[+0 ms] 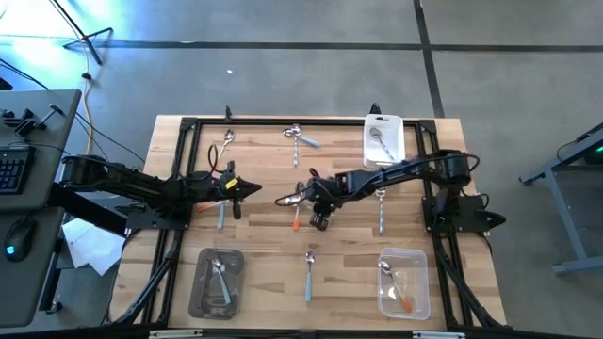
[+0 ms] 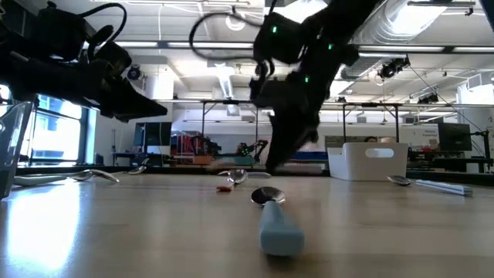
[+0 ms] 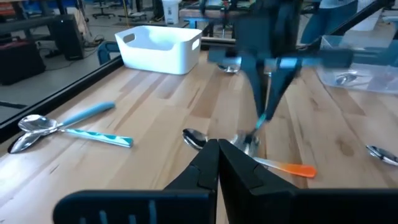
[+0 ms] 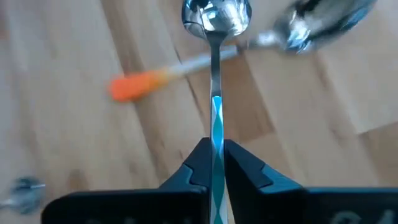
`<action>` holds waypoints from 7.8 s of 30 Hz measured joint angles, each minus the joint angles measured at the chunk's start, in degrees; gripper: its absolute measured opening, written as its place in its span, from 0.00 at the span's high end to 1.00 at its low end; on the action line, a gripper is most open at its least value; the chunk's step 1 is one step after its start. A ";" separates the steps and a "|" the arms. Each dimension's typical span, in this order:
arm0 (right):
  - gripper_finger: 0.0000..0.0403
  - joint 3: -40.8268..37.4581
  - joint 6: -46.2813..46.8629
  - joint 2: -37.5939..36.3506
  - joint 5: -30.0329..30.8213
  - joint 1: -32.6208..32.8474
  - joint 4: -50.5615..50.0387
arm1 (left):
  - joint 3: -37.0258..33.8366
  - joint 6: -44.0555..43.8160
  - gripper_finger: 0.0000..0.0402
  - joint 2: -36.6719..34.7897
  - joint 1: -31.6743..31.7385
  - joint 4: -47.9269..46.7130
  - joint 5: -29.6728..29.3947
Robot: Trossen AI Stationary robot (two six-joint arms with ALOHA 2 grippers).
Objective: Sort silverware by color (type)
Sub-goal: Put the white spoon into the white bin, then put the orange spoon into the transparent bin
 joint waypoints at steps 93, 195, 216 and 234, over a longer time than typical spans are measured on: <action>0.95 -17.02 -0.65 -34.55 18.80 -24.31 1.12 | 10.81 1.85 1.00 -0.11 -3.71 -29.22 0.05; 1.00 -20.74 -14.40 -36.70 41.21 9.43 18.01 | 46.74 -4.90 0.99 15.08 6.79 -94.84 13.48; 0.82 -11.54 -16.14 -9.13 53.92 14.38 47.88 | 34.76 -17.19 0.99 10.62 3.34 -24.17 2.80; 0.60 -8.20 -16.87 -9.09 48.47 10.02 47.20 | 33.03 -18.19 0.99 10.62 2.67 -11.38 1.01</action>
